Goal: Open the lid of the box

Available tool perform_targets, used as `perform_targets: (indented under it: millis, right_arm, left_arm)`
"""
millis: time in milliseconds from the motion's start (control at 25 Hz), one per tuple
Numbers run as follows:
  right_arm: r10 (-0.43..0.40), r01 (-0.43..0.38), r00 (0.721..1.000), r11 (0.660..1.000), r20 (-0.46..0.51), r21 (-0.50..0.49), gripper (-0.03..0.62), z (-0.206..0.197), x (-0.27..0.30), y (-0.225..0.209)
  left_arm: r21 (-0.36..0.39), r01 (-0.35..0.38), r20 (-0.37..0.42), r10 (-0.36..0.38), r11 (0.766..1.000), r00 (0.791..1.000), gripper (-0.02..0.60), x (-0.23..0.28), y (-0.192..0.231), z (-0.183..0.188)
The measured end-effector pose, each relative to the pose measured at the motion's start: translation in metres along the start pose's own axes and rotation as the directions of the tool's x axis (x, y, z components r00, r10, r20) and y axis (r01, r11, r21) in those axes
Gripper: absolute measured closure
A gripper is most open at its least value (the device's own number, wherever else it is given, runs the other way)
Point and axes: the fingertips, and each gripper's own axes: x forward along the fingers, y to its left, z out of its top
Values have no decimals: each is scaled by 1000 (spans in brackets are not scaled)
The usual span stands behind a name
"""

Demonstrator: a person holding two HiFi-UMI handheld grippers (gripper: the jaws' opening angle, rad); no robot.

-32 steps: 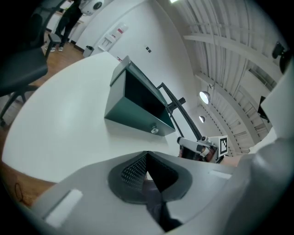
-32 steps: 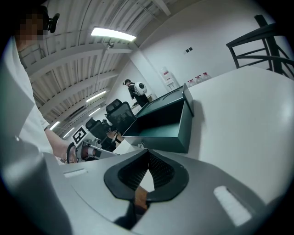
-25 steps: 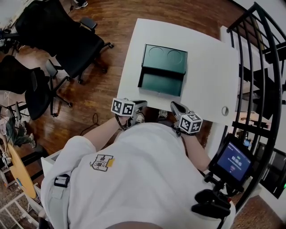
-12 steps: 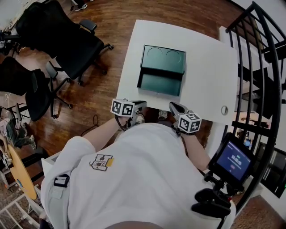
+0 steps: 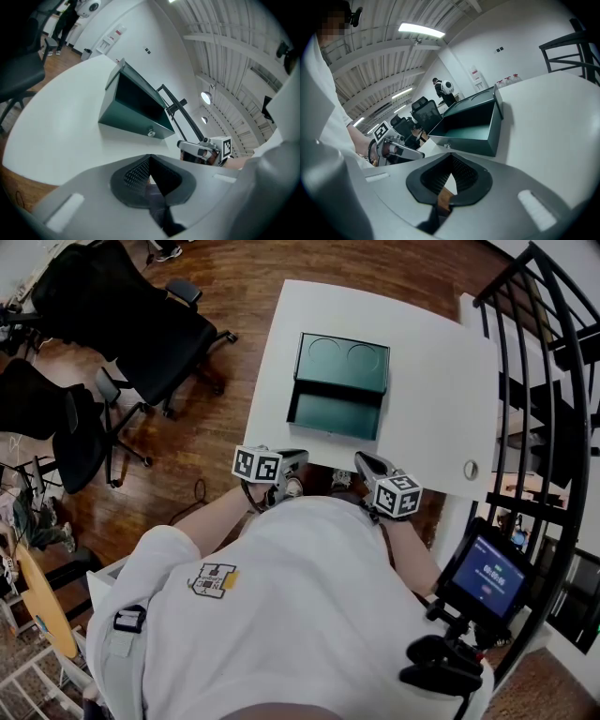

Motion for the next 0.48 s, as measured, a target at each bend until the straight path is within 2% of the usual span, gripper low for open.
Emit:
perform_targets:
  millis: [480]
  right_arm:
    - [4,-4,1000,1000,7,-6,594,4,1,0]
  left_arm:
    - [-32,21,6,-20,999,1000,581,1,-7,1]
